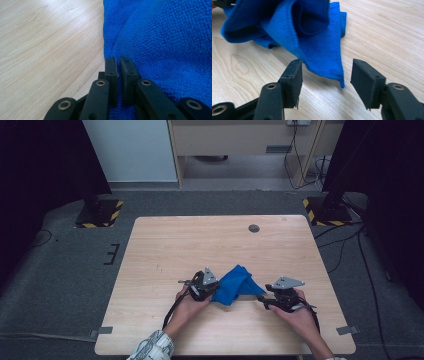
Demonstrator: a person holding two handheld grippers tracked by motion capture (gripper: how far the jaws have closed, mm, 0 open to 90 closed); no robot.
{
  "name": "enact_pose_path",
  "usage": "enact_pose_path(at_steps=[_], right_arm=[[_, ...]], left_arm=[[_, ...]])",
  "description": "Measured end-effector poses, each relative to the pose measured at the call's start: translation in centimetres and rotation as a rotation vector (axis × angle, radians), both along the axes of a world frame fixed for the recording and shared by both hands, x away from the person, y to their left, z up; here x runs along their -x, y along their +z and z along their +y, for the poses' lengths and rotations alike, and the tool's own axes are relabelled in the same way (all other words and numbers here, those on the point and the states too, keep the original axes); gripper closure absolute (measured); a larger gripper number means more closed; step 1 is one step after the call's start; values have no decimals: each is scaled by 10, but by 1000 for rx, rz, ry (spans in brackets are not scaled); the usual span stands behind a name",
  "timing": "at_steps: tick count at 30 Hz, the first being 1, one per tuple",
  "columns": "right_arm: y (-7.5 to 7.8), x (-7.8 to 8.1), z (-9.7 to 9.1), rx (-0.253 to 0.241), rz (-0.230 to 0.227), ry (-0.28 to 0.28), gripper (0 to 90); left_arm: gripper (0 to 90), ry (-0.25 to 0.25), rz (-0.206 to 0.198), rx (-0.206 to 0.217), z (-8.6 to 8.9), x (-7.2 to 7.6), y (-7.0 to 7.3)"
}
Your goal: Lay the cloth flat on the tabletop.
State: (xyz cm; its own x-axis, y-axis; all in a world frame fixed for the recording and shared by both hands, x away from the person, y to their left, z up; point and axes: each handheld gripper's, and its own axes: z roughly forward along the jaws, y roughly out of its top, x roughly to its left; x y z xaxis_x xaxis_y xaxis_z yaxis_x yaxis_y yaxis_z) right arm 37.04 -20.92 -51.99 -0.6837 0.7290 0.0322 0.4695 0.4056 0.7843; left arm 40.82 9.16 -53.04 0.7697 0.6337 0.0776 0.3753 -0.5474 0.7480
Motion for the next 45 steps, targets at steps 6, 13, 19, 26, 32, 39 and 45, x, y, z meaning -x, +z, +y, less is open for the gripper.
enact_pose_path(at_steps=[6,13,19,26,32,39,45], right_arm=[[-1,2,10,-7,0,61,452],[-5,-1,20,5,7,125,750],[5,1,16,-43,-13,145,889],[15,1,17,-69,-31,140,889],[16,-3,19,-69,-31,125,888],[15,-5,21,-59,-26,111,887],[14,-6,19,-59,-21,98,887]], left_arm=[[841,-1,-6,-7,-2,1,0],[836,6,2,3,-3,1,0],[744,34,4,17,-1,1,2],[600,46,-30,78,2,4,19],[517,36,-63,168,-3,10,40],[374,-35,-64,198,-27,25,49],[229,-77,-56,162,-47,35,42]])
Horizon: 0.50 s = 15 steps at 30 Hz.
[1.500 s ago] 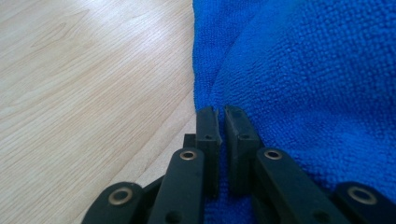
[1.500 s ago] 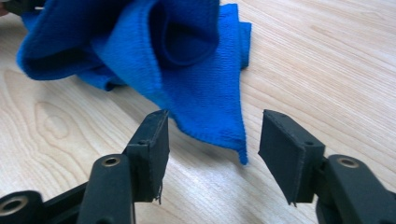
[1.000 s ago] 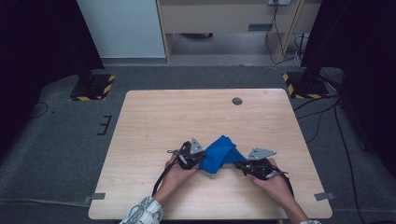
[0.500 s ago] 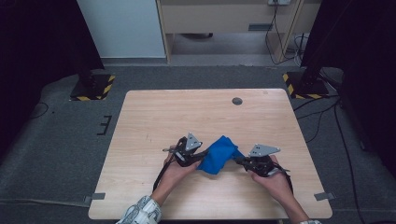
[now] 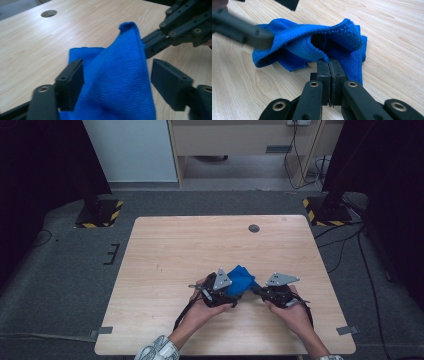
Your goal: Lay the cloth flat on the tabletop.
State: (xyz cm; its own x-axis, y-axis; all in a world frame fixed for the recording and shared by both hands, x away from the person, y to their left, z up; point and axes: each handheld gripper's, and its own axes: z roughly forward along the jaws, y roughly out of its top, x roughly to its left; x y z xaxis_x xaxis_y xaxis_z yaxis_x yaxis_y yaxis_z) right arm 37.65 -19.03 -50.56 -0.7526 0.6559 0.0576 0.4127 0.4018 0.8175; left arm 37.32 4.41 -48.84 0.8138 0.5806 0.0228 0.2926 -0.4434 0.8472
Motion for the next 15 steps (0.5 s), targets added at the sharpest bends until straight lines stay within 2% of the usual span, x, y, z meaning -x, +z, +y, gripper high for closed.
enact_pose_path(at_steps=[3,6,10,13,15], right_arm=[[0,0,0,1,1,1,888],[0,1,1,3,2,1,888],[0,1,1,7,3,2,889],[0,0,1,8,6,-5,889],[0,0,0,12,10,-10,890]], left_arm=[[202,-15,-7,-49,-7,1,-7],[224,-12,-18,-97,-9,-1,-15],[464,-9,-24,-108,-5,-2,-16],[641,-10,-16,-104,-1,-1,-10],[706,-3,-27,-84,3,0,-5]])
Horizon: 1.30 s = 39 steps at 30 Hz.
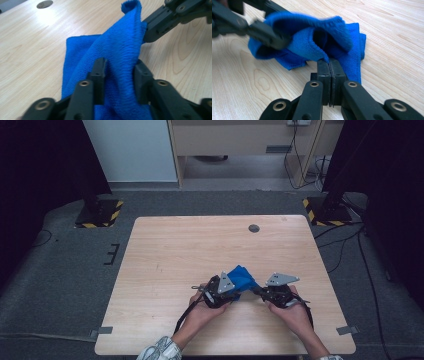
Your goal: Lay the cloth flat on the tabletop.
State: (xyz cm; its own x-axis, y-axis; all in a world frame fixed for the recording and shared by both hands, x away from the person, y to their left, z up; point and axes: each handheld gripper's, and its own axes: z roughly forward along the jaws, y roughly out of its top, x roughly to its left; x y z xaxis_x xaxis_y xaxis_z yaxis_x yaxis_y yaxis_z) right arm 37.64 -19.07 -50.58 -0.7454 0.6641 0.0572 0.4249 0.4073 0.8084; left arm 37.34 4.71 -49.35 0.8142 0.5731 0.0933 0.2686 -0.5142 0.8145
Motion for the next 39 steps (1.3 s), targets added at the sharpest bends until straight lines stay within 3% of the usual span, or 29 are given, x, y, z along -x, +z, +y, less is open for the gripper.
enact_pose_path(at_steps=[4,8,9,16,23,32,39], right_arm=[[1,-1,-3,13,10,-19,893],[2,-3,-8,14,31,-41,893],[2,-4,-10,11,37,-50,893],[2,-4,-12,29,58,-52,893],[4,-3,-13,34,71,-57,892],[4,-12,-16,47,100,-74,892],[-10,-33,-10,78,110,-93,877]], left_arm=[[765,50,-26,41,13,-3,10],[786,88,-28,55,30,-9,13],[794,121,-17,58,42,-15,12],[824,185,-24,-7,70,-26,3],[823,240,-8,-14,88,-36,-2],[813,257,34,-51,97,-43,-13],[749,243,43,-61,97,-44,-20]])
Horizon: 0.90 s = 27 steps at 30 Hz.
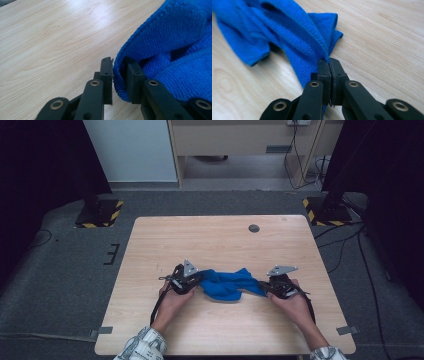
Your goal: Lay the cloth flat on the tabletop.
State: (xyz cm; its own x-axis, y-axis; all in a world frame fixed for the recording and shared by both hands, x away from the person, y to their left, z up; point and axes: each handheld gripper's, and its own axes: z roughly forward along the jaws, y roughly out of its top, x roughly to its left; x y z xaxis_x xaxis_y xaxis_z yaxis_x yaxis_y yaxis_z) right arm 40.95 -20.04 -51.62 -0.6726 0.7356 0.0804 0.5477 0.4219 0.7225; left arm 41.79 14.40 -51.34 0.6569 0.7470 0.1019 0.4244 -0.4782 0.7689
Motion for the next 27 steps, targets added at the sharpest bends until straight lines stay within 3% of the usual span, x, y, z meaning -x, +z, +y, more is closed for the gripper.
enact_pose_path(at_steps=[3,10,17,20,22,24,27], right_arm=[[-5,-1,1,12,-7,-6,839],[-1,2,-2,-20,-36,-39,735],[3,5,-4,-38,-55,-51,649],[4,5,-4,-40,-55,-55,599],[4,5,-3,-35,-55,-59,565],[5,7,-3,-40,-54,-64,540],[6,10,-3,-51,-56,-76,507]], left_arm=[[679,-6,-5,4,-2,1,0],[487,-25,-42,32,-3,4,6],[406,-51,-68,87,-5,4,12],[372,-62,-56,84,-9,2,10],[412,-63,-37,66,-10,1,7],[549,-59,-31,36,-11,0,5],[692,-51,-37,30,-10,0,6]])
